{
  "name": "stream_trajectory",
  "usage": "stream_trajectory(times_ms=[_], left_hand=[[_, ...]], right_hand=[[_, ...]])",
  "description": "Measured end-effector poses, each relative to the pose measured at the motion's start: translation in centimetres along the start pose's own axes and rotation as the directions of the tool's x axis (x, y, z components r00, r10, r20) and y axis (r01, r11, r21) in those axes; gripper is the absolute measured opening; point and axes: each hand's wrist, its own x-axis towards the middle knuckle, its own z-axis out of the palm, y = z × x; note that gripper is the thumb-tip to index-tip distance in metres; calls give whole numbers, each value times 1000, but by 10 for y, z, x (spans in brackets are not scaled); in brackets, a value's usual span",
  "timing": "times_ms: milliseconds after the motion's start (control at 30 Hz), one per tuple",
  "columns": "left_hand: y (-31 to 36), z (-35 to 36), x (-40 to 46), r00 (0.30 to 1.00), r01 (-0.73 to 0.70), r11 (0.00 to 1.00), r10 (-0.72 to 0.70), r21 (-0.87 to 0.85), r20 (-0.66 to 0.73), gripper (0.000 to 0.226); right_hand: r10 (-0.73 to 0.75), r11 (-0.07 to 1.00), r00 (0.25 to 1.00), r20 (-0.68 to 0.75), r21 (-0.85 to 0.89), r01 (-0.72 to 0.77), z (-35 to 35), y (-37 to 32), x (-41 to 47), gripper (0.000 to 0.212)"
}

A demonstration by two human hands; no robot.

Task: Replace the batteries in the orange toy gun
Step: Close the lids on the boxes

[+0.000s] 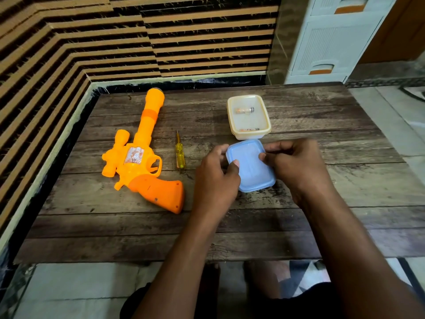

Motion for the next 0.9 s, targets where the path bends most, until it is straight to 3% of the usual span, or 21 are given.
stream_trajectory(times_ms=[200, 367, 467, 600, 700, 833, 900], left_hand=[[1, 3, 1, 997, 66, 988, -69, -143, -17, 35], [1, 3, 1, 994, 105, 974, -109, -201, -8, 37], [4, 1, -1, 998, 49, 971, -59, -234, -35, 41], [9, 0, -2, 988, -82, 968, 48, -236, -147, 27], [11, 2, -7, 931, -214, 975, 185, -59, -316, 31], [18, -4, -4, 859, -257, 966, 243, 32, -450, 44], [19, -6, -2, 852, -245, 969, 217, 3, -476, 47]], right_hand=[[1, 999, 1000, -1, -39, -1, 2, 5, 4, 19], [18, 998, 1000, 23, -58, -16, 4, 8, 5, 2], [-2, 1000, 1000, 17, -11, 2, 5, 6, 4, 13], [-109, 986, 992, 63, 130, 100, 10, -3, -3, 12], [-207, 962, 970, 125, 208, 179, 18, -8, -11, 8], [-364, 925, 923, 127, 165, 342, 27, -14, -23, 5], [-456, 890, 880, 129, 49, 454, 33, -14, -27, 23]])
